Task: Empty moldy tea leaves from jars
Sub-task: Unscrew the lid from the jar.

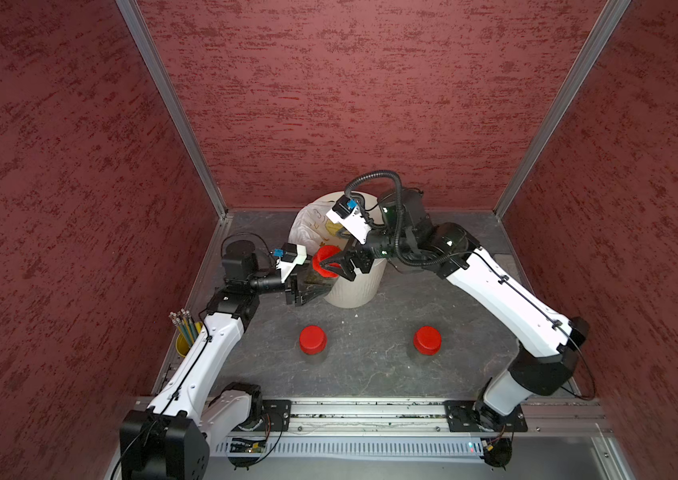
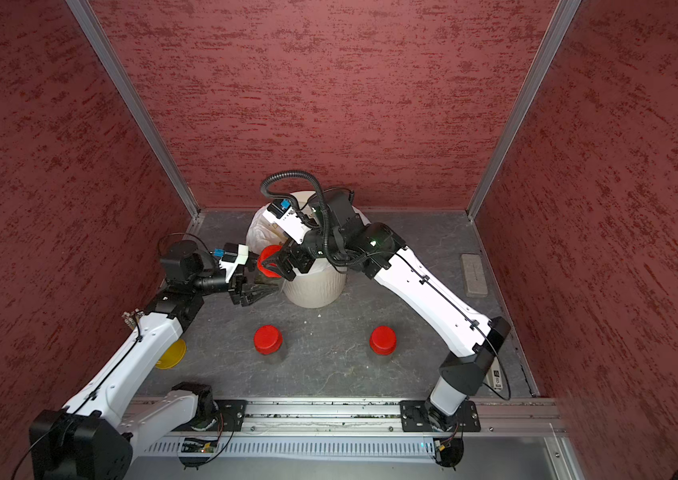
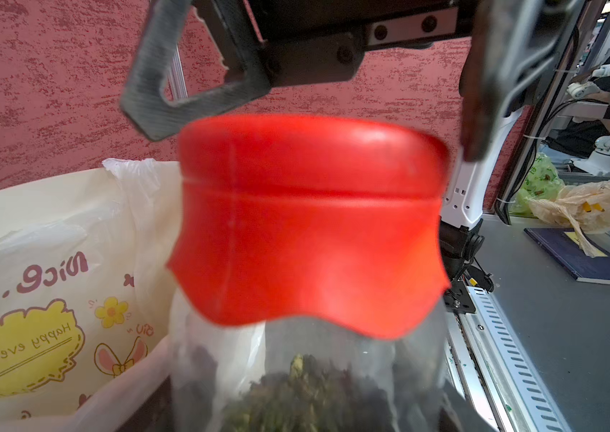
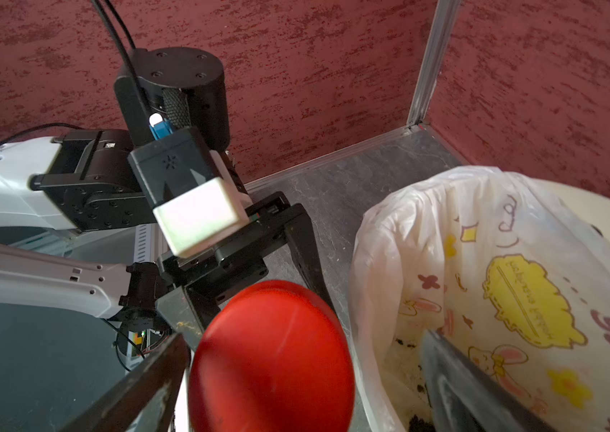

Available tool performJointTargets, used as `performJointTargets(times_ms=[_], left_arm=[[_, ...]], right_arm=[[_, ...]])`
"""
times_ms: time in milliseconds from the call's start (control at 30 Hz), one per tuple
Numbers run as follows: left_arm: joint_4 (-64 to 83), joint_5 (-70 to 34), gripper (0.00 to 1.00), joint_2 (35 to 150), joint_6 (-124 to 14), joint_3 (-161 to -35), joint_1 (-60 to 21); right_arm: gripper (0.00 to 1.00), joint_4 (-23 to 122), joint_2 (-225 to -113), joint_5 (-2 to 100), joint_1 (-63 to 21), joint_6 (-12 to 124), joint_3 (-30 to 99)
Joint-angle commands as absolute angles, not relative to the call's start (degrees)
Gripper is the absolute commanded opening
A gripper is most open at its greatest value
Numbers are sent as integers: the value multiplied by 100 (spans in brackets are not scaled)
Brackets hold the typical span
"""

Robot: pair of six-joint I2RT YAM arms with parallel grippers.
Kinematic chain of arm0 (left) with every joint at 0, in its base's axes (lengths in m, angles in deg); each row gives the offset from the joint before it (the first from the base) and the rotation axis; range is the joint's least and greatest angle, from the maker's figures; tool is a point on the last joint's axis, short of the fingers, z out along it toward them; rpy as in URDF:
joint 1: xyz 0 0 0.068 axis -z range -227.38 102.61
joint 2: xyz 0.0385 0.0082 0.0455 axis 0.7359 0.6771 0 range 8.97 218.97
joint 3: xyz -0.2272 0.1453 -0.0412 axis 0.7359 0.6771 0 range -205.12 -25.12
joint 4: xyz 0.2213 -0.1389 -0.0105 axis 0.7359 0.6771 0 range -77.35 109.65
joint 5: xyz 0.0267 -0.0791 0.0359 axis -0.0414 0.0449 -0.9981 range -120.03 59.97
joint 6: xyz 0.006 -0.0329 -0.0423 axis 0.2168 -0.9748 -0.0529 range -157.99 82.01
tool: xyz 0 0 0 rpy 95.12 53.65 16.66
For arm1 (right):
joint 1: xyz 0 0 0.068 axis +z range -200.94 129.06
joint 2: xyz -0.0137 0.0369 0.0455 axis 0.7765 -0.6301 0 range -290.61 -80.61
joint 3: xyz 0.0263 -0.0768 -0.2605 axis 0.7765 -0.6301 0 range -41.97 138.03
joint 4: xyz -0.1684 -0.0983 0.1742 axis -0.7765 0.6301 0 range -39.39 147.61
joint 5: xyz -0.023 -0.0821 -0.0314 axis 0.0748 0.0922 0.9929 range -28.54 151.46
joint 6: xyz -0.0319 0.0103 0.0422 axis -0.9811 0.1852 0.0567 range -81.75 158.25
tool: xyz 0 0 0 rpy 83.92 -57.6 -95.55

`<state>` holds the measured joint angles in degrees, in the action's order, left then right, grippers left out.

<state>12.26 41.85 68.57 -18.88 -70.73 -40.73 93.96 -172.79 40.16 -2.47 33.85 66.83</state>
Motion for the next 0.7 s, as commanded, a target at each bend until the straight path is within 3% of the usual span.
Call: performJointTargets(times_ms=[0,667], left_arm=[[1264,4195,65,6761,-1832,-7148,-4121],[1282,4206,65,6744,-1813,-7150,-4123]], right_arm=[[98,8712,-16855,4467,-146,4052,6232],[93,8560,-17054,4730,56,4479,6169]])
